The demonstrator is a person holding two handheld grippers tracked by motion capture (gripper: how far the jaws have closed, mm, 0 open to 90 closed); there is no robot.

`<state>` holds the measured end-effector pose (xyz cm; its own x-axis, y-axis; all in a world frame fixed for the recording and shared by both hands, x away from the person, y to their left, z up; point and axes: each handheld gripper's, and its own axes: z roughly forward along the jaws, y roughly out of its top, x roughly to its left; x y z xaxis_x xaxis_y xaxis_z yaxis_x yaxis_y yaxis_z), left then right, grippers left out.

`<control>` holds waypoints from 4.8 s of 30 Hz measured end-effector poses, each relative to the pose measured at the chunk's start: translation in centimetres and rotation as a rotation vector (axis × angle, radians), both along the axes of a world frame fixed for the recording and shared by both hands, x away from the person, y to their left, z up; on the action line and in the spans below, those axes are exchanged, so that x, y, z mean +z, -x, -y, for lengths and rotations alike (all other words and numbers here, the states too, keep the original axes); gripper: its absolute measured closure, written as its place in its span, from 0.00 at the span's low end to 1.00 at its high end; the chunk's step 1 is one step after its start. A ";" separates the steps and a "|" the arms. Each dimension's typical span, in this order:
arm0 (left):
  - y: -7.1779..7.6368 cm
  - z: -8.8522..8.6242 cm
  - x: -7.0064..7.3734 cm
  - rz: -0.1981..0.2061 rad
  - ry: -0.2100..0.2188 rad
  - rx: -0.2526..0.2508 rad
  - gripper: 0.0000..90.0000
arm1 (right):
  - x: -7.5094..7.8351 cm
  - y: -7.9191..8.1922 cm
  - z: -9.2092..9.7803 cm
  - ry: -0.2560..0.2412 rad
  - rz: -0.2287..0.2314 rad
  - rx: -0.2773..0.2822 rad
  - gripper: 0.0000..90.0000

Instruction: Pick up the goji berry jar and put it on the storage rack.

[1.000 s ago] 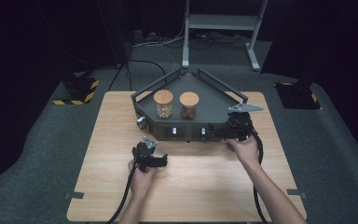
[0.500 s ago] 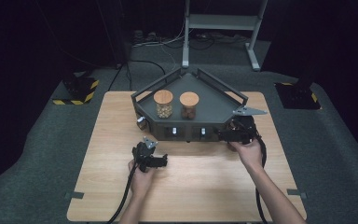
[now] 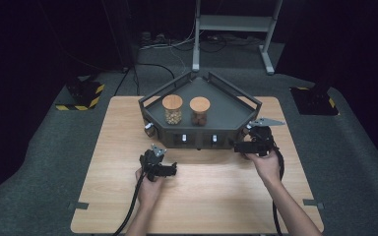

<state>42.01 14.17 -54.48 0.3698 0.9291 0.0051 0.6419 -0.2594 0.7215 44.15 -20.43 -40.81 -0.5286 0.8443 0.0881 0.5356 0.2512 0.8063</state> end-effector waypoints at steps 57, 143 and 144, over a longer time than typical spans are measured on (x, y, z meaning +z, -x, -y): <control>0.0 0.0 0.0 0.000 -0.001 0.001 0.06 | -5.5 0.1 4.5 0.023 -0.070 -0.136 0.08; 0.0 0.0 0.0 0.000 0.000 0.001 0.06 | -10.4 -3.2 3.3 0.077 -0.099 -0.295 0.22; 0.0 0.0 0.0 0.000 0.000 0.001 0.06 | -10.5 -3.2 3.3 0.073 -0.098 -0.298 0.23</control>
<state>42.01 14.16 -54.49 0.3688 0.9295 0.0052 0.6421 -0.2588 0.7216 47.40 -23.77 -51.28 -0.2490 0.9667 0.0593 0.6682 0.1272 0.7330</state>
